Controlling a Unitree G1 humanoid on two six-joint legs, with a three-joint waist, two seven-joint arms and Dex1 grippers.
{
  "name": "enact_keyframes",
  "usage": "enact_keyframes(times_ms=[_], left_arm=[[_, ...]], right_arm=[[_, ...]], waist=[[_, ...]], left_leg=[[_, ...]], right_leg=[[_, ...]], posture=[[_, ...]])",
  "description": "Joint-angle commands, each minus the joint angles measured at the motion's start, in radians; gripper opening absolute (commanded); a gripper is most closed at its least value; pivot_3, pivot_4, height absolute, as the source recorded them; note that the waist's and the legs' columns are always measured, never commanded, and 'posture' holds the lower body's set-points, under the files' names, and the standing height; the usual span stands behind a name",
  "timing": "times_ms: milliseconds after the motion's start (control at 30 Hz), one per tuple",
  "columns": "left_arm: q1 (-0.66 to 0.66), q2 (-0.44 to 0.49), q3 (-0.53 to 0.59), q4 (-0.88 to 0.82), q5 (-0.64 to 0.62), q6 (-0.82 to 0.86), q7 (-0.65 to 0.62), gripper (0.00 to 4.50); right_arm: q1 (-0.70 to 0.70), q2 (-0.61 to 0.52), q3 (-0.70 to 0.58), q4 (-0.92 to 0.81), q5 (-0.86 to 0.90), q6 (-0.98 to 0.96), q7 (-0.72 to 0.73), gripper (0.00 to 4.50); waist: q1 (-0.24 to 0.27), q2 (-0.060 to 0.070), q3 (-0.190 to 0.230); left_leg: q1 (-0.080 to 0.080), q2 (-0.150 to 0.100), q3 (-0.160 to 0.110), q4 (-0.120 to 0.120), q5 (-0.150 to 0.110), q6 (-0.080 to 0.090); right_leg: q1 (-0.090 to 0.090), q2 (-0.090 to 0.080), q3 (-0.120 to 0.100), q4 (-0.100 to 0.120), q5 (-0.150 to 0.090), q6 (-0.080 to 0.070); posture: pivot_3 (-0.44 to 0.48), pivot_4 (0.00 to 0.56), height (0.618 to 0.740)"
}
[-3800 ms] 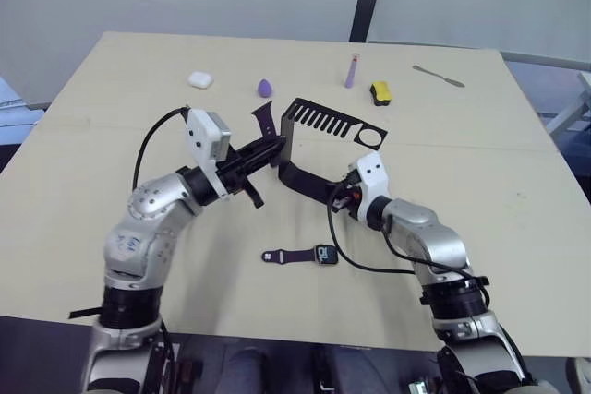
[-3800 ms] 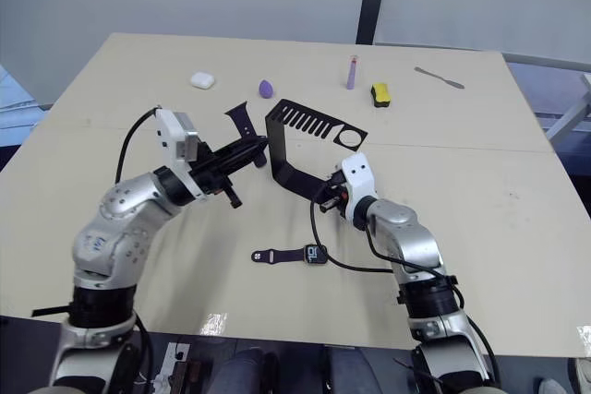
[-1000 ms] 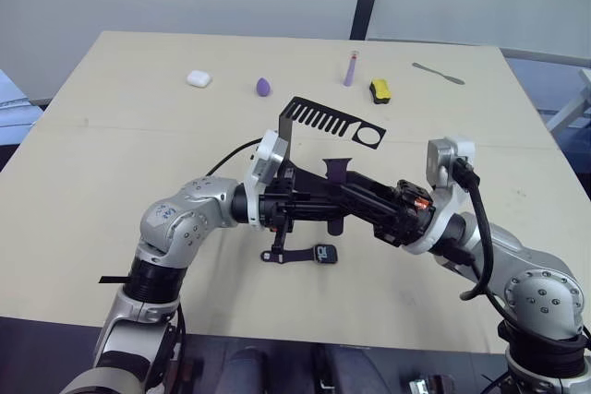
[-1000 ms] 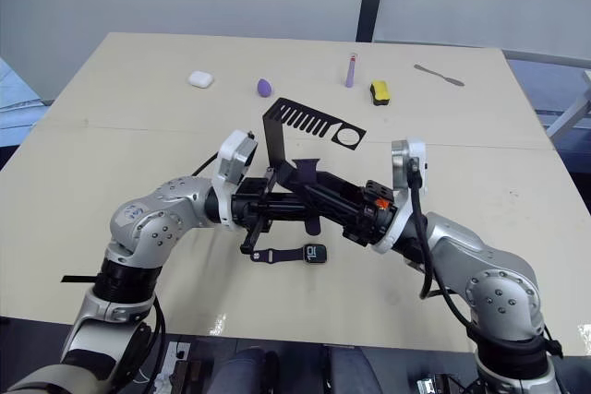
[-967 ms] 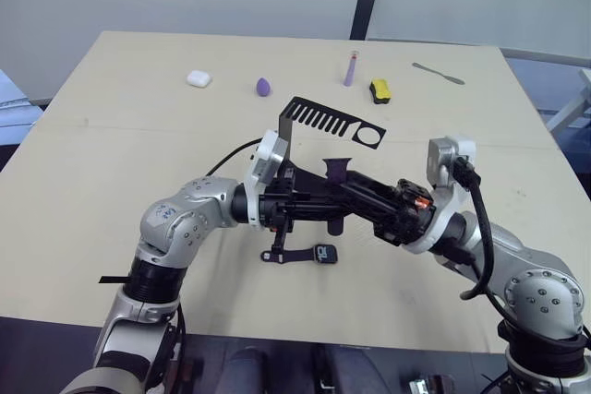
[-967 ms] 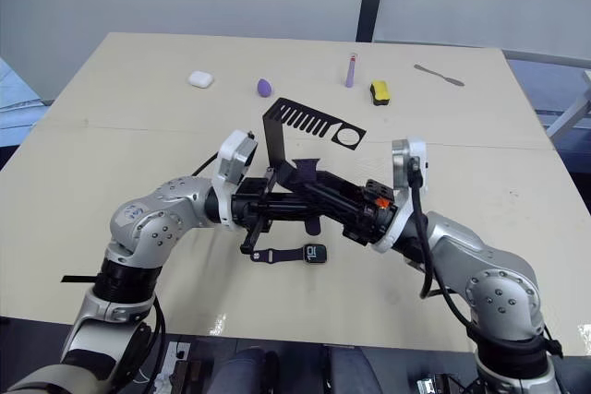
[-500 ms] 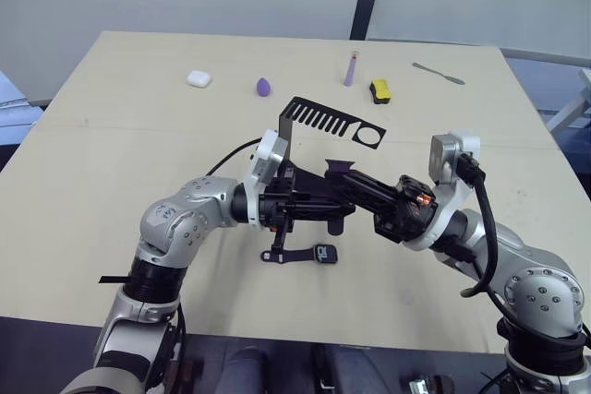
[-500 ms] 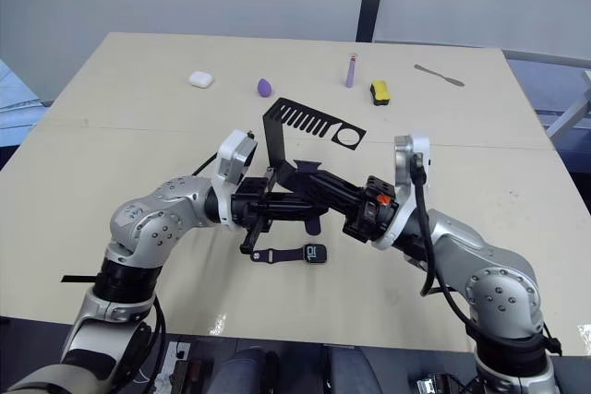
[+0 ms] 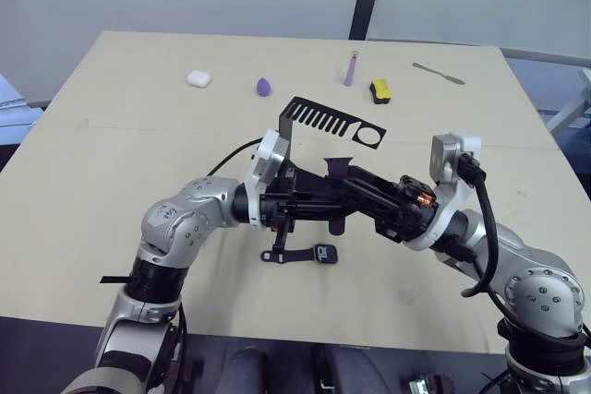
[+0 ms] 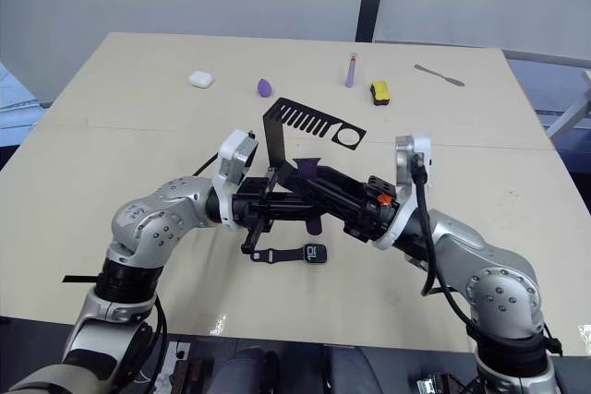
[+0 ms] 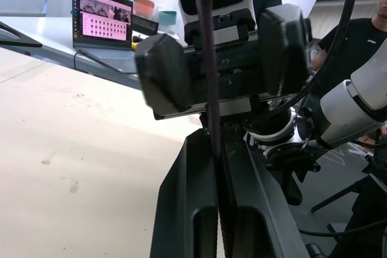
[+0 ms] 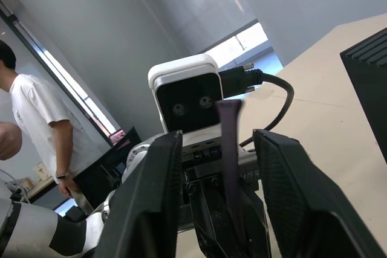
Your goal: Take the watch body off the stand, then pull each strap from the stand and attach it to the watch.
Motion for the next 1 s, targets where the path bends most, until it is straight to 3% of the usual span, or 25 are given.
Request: enact_keyframes(times_ms=[33, 400, 467, 1000], left_arm=[[-0.016, -0.008, 0.016, -0.017, -0.017, -0.01, 0.005, 0.0], [-0.018, -0.011, 0.017, -0.015, -0.017, -0.008, 0.009, 0.0], [-0.019, -0.011, 0.017, -0.014, -0.017, -0.009, 0.01, 0.0], [-0.024, -0.017, 0.017, -0.007, -0.014, -0.014, 0.011, 0.0]], right_arm=[[0.003, -0.007, -0.027, -0.028, 0.019, -0.028, 0.002, 1.73], [-0.006, 0.004, -0.016, -0.022, 0.014, -0.053, -0.008, 1.73], [-0.007, 0.006, -0.015, -0.02, 0.014, -0.055, -0.011, 1.2], [-0.006, 0.005, -0.014, -0.023, 0.009, -0.055, -0.015, 1.2]], waist=[[0.0, 0.0, 0.0], [0.0, 0.0, 0.0], [0.0, 0.0, 0.0], [0.0, 0.0, 0.0]], left_leg=[[0.0, 0.0, 0.0, 0.0, 0.0, 0.0], [0.0, 0.0, 0.0, 0.0, 0.0, 0.0], [0.0, 0.0, 0.0, 0.0, 0.0, 0.0], [0.0, 0.0, 0.0, 0.0, 0.0, 0.0]], right_leg=[[0.0, 0.0, 0.0, 0.0, 0.0, 0.0], [0.0, 0.0, 0.0, 0.0, 0.0, 0.0], [0.0, 0.0, 0.0, 0.0, 0.0, 0.0], [0.0, 0.0, 0.0, 0.0, 0.0, 0.0]], posture=[[0.0, 0.15, 0.74], [0.0, 0.15, 0.74], [0.0, 0.15, 0.74], [0.0, 0.15, 0.74]])
